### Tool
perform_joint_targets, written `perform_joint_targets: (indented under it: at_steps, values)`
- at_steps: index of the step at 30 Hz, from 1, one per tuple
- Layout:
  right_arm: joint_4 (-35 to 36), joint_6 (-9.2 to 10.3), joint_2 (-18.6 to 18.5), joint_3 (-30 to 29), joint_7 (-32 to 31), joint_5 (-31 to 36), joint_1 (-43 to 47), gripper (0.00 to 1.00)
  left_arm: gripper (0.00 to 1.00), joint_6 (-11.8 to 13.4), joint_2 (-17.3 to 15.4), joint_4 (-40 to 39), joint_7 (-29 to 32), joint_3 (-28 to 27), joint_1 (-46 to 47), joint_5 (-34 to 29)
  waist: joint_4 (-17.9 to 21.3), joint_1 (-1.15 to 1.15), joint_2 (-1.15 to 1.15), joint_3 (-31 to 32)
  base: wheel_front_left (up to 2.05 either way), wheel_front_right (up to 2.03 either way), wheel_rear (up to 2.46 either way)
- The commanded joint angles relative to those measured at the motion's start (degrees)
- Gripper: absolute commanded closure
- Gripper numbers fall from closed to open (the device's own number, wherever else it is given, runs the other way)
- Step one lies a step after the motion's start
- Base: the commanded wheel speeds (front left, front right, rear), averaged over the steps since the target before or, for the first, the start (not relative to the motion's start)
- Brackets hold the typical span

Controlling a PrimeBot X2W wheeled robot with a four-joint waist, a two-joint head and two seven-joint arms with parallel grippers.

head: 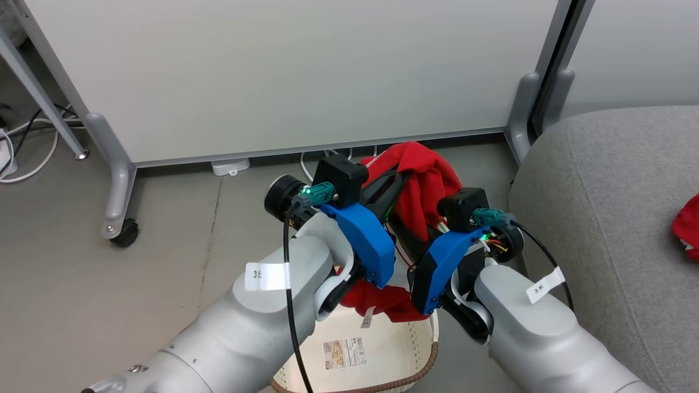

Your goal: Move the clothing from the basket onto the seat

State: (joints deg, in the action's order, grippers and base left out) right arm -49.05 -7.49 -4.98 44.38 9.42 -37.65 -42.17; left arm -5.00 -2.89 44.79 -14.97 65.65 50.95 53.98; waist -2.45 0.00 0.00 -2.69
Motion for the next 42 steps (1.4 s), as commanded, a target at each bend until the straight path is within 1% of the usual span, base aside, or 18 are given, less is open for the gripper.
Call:
perform_joint_targets:
  at_steps: [1,12,13,14,15,16,19,21,24,30,34,42]
  values:
    - [-0.4,-0.01,-0.2,0.5,0.4,-0.5,-1.2,1.00,1.00,0.3,0.0,0.0,-0.3,0.1,0.6,0.2,0.1,0.00,0.00,0.0,0.00,0.00,0.00]
    - [-1.9,-0.01,-0.5,3.8,1.3,-3.8,-2.0,1.00,1.00,0.5,0.0,0.0,-0.3,-0.8,0.3,-0.6,0.5,0.00,0.00,-0.2,0.00,0.00,0.00]
    - [-2.0,-0.01,-0.5,4.1,1.4,-4.1,-2.1,1.00,0.91,0.4,0.0,-0.1,-0.3,-1.0,0.2,-0.7,0.5,0.00,0.00,-0.3,0.00,0.00,0.00]
    - [-2.1,-0.01,-0.6,4.3,1.6,-4.4,-2.2,1.00,0.64,0.3,0.0,-0.3,-0.3,-1.2,0.1,-0.8,0.6,0.00,0.00,-0.3,0.00,0.00,0.00]
    - [-2.2,-0.01,-0.7,4.5,1.7,-4.6,-2.3,1.00,0.51,0.1,0.0,-0.7,-0.3,-1.6,0.0,-1.1,0.6,0.00,0.00,-0.3,0.00,0.00,0.00]
    - [-2.3,-0.01,-0.8,4.7,1.7,-4.9,-2.3,1.00,0.00,0.2,0.0,-1.0,-0.3,-2.1,-0.3,-1.5,0.7,0.00,0.00,-0.4,0.00,0.00,0.00]
    - [-2.4,-0.01,-1.1,5.0,2.4,-5.7,-2.7,1.00,0.00,0.3,-0.2,-2.1,-0.3,-4.5,-2.0,-3.5,0.7,0.00,0.00,-0.5,0.00,0.00,0.00]
    - [-2.5,-0.01,-1.4,5.1,2.7,-6.0,-3.0,1.00,0.00,0.4,-0.8,-3.5,-0.3,-6.7,-3.8,-5.3,0.7,0.00,0.00,-0.5,0.00,0.00,0.00]
    - [-2.4,-0.01,-2.0,5.4,3.3,-6.4,-3.1,1.00,0.00,-0.2,-2.3,-6.2,-0.3,-9.9,-6.9,-8.6,0.6,0.00,0.00,-0.6,0.00,0.00,0.00]
    - [-2.1,-0.01,-3.6,5.3,4.0,-7.3,-2.3,1.00,0.00,-0.4,-4.9,-12.9,-0.3,-17.9,-14.9,-15.5,-0.1,0.00,0.00,-0.6,0.00,0.00,0.00]
    - [-1.9,-0.01,-4.5,4.8,4.5,-7.9,-1.8,1.00,0.00,-0.8,-5.7,-16.9,-0.3,-23.6,-20.5,-19.7,-0.4,0.00,0.00,-0.7,0.00,0.00,0.00]
    - [-2.4,-0.01,-5.3,3.8,5.1,-7.1,-1.3,1.00,0.00,-1.6,-7.6,-19.8,-0.3,-32.3,-29.9,-25.8,-0.3,0.00,0.00,-0.7,0.00,0.00,0.00]
